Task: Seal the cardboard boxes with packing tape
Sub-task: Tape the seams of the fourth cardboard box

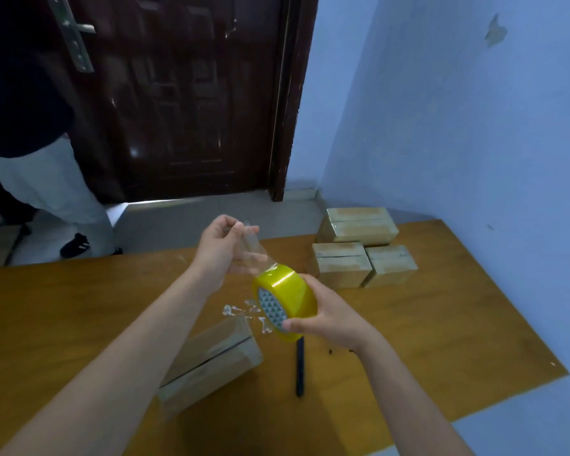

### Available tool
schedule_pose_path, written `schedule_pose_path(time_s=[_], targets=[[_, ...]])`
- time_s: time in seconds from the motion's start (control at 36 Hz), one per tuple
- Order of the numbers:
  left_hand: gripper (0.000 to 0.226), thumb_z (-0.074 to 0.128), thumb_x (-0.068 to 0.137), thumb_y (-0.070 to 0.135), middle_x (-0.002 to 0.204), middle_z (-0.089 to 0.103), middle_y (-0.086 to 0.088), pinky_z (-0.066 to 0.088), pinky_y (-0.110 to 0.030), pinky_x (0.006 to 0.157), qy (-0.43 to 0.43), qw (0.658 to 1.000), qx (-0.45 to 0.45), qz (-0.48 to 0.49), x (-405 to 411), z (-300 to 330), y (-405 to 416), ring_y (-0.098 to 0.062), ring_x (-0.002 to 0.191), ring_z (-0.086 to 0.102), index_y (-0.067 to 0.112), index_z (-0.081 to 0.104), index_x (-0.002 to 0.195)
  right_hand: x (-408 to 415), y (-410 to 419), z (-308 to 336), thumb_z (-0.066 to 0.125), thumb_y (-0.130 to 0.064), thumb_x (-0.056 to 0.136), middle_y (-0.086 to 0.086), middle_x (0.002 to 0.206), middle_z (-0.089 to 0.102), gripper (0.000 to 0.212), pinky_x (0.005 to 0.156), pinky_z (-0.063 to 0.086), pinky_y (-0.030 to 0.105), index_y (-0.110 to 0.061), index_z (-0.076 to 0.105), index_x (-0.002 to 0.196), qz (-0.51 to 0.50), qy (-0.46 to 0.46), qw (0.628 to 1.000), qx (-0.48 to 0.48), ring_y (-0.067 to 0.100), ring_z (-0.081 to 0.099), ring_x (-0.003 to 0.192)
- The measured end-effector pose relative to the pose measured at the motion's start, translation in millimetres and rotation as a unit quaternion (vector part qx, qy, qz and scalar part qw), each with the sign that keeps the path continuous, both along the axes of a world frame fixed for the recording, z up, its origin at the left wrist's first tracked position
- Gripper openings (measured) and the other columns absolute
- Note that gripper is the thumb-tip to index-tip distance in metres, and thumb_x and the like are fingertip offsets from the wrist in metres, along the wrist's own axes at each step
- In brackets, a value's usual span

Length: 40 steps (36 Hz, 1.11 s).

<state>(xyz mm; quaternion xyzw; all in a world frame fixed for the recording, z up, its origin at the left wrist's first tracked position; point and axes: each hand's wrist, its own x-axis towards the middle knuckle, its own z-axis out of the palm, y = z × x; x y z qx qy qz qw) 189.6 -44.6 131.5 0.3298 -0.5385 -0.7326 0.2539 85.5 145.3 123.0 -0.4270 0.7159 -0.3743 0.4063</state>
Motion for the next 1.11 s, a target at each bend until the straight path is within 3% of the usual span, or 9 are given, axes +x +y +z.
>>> schedule_pose_path(time_s=[0.11,0.22,0.36,0.44,0.58,0.81,0.89,0.94,1.11], targets=[[0.019,0.047,0.1,0.016,0.082,0.071,0.006,0.053,-0.032,0.047,-0.075,0.993,-0.094,0.016,-2,-13,0,-0.014,0.06,0.068,0.013,0.048,0.082,12,5,-4,0.084,-0.035,0.065,-0.006,0.094,0.066,0.052,0.073,0.055,0.032,-0.023,0.059,0.109,-0.012,-0.029,0.999,-0.031,0.014,0.064,0.083],[0.02,0.047,0.1,0.012,0.082,0.071,-0.005,0.051,-0.029,0.049,-0.084,0.995,-0.049,0.022,-4,-34,2,-0.02,0.059,0.069,0.01,0.049,0.081,24,12,-10,0.081,-0.033,0.069,-0.012,0.065,0.057,0.025,0.059,0.043,0.022,-0.023,0.059,0.074,-0.055,-0.055,0.996,-0.044,0.005,0.055,0.06],[0.022,0.043,0.1,0.008,0.077,0.066,-0.008,0.048,-0.03,0.056,-0.111,0.991,-0.006,0.072,-1,-61,4,-0.011,0.046,0.064,0.01,0.047,0.078,36,9,-30,0.076,-0.047,0.071,-0.006,0.057,0.038,0.048,0.054,0.026,0.029,-0.021,0.039,0.058,-0.089,-0.061,0.988,0.114,0.011,0.036,0.05],[0.021,0.045,0.1,0.007,0.079,0.066,-0.01,0.048,-0.023,0.046,-0.138,0.988,-0.039,0.058,10,-77,5,-0.015,0.054,0.065,0.01,0.05,0.079,43,17,-50,0.072,-0.054,0.074,-0.006,0.059,0.027,0.055,0.052,0.017,0.03,-0.022,0.03,0.062,-0.099,-0.043,0.973,0.206,0.01,0.027,0.048],[0.019,0.045,0.101,0.011,0.08,0.066,-0.007,0.05,-0.022,0.05,-0.135,0.988,-0.07,0.04,25,-101,21,-0.017,0.065,0.062,0.011,0.05,0.082,57,34,-73,0.066,-0.075,0.062,0.0,0.076,0.049,0.059,0.068,0.034,0.03,-0.021,0.048,0.075,-0.073,-0.077,0.971,0.213,0.015,0.05,0.073],[0.017,0.052,0.097,0.013,0.077,0.062,-0.008,0.042,-0.024,0.064,-0.165,0.969,-0.182,-0.007,33,-144,19,-0.017,0.069,0.055,0.012,0.058,0.081,72,33,-82,0.049,-0.071,0.08,0.021,0.098,0.063,0.08,0.091,0.044,0.051,0.003,0.061,0.106,-0.128,-0.072,0.965,0.218,0.032,0.062,0.093],[0.015,0.055,0.095,0.015,0.076,0.063,-0.004,0.04,-0.02,0.064,-0.194,0.957,-0.216,-0.011,28,-153,7,-0.017,0.072,0.056,0.013,0.061,0.081,72,24,-85,0.044,-0.068,0.08,0.016,0.095,0.063,0.071,0.096,0.043,0.051,-0.005,0.064,0.105,-0.146,-0.073,0.965,0.204,0.025,0.062,0.091],[0.015,0.057,0.094,0.015,0.073,0.061,0.002,0.04,-0.019,0.063,-0.2,0.954,-0.223,0.013,26,-155,2,-0.015,0.07,0.055,0.014,0.06,0.079,72,16,-87,0.046,-0.068,0.084,0.023,0.103,0.064,0.067,0.089,0.045,0.048,-0.006,0.065,0.105,-0.148,-0.071,0.967,0.194,0.032,0.062,0.097],[0.014,0.058,0.094,0.017,0.072,0.059,0.009,0.037,-0.013,0.061,-0.227,0.944,-0.23,0.06,23,-158,-6,-0.01,0.07,0.053,0.017,0.061,0.08,65,1,-104,0.05,-0.061,0.088,-0.003,0.064,0.034,0.053,0.059,0.025,0.03,-0.011,0.043,0.071,-0.146,-0.06,0.963,0.218,0.015,0.043,0.052]])
